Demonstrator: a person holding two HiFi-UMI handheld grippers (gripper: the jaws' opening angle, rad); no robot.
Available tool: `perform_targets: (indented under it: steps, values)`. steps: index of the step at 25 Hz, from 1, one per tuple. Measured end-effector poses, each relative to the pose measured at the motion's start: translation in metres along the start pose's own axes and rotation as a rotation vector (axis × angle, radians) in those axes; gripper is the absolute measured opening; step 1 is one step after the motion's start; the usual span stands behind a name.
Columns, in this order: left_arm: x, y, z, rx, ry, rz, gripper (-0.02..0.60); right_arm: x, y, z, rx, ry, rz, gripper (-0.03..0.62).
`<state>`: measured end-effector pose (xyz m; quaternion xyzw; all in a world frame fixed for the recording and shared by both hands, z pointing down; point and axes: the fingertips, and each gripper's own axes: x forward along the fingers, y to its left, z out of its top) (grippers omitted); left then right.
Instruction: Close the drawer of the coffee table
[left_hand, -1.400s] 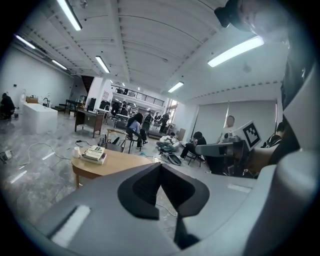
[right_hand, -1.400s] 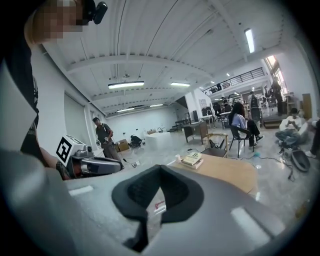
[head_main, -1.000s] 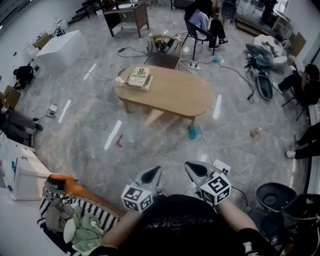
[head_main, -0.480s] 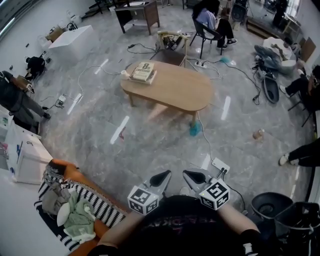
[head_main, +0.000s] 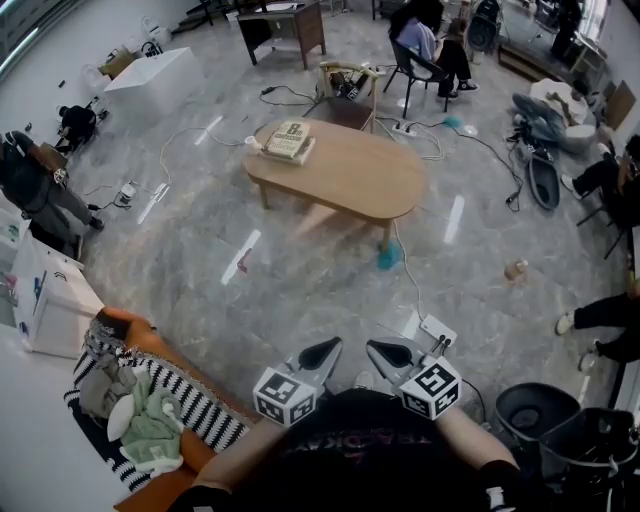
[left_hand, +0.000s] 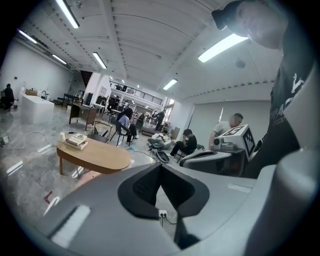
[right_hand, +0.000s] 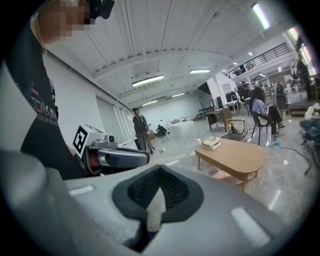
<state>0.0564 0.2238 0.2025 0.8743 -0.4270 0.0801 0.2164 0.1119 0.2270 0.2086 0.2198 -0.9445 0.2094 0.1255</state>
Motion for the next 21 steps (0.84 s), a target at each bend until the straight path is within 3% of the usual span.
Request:
perform_targets:
  steps: [21]
  values:
    - [0.004,-0.023,-0.006,0.013,0.0,-0.042,0.006,-0.017,0.003,-0.011,0.008,-0.008,-0.014,0.0]
